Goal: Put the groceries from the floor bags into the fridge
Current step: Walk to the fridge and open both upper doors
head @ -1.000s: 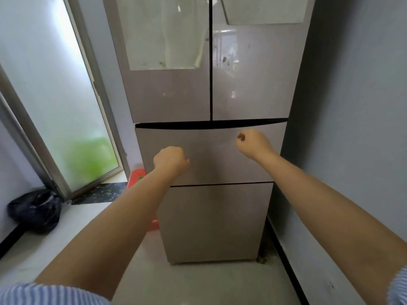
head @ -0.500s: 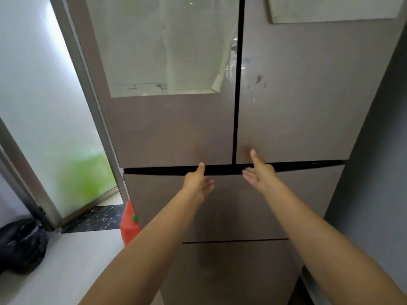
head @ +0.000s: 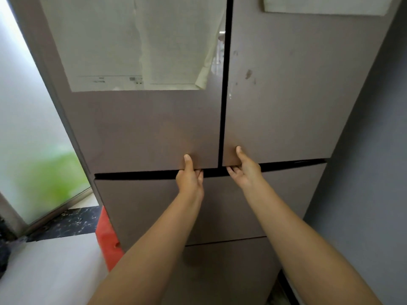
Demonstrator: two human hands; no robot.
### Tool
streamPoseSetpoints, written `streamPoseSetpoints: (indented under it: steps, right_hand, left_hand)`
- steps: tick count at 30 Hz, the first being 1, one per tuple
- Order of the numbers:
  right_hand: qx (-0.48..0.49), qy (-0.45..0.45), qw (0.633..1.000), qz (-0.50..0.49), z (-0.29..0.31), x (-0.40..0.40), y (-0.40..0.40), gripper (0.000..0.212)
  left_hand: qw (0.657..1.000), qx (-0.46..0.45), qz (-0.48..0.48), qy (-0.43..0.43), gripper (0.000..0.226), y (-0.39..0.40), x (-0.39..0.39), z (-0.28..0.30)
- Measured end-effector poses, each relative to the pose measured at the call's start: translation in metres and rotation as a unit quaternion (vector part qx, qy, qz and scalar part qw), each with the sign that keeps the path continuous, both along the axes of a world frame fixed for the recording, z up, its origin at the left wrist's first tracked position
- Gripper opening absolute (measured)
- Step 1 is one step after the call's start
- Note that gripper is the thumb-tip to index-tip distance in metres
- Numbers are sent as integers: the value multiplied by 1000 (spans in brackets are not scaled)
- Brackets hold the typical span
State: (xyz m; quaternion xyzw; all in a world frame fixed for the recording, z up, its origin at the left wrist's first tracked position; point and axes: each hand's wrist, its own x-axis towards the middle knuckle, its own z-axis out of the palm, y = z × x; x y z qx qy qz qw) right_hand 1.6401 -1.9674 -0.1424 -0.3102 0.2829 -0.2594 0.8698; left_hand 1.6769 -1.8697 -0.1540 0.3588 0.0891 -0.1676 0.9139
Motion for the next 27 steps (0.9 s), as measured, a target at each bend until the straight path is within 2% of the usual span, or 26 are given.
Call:
streamPoseSetpoints:
  steps: [4, 8, 11, 14, 17, 20, 22, 23, 25, 26, 27]
  right_hand:
    - [1, -4, 1000, 28, -2, -26, -1, 49]
    - [-15, -9, 997, 77, -5, -73, -7, 44]
    - [-19, -7, 995, 94, -4, -111, -12, 45]
    - [-27, -5, 995, 95, -4, -144, -15, 46]
    - [-48, 8, 994, 98, -3, -181, -17, 49]
    - [-133, 74, 984, 96, -3, -224, -3, 52]
    - [-202, 106, 967, 114, -5, -248, 15, 58]
    - [-234, 119, 957, 123, -5, -258, 23, 63]
    - [-318, 140, 927, 141, 2, -274, 33, 61]
    - [-381, 138, 901, 154, 7, -280, 36, 56]
    - [-475, 138, 854, 162, 14, -285, 38, 50]
  left_hand:
    - [1000, 18, 4, -6, 48, 3, -8, 4]
    - [995, 85, 46, -25, 49, 15, -40, 3]
    - [985, 143, 93, -37, 39, 47, -71, -6]
    - [980, 147, 128, -35, 30, 81, -105, 1]
    - [956, 250, 139, -62, 43, 103, -141, -1]
    - [873, 424, 199, -135, 56, 116, -188, -15]
    - [819, 501, 188, -207, 59, 118, -215, -21]
    - [780, 549, 173, -245, 60, 118, -224, -22]
    - [670, 650, 139, -330, 57, 124, -232, -17]
    - [595, 697, 142, -376, 53, 126, -229, -12]
    - [518, 733, 143, -416, 49, 130, -223, -5]
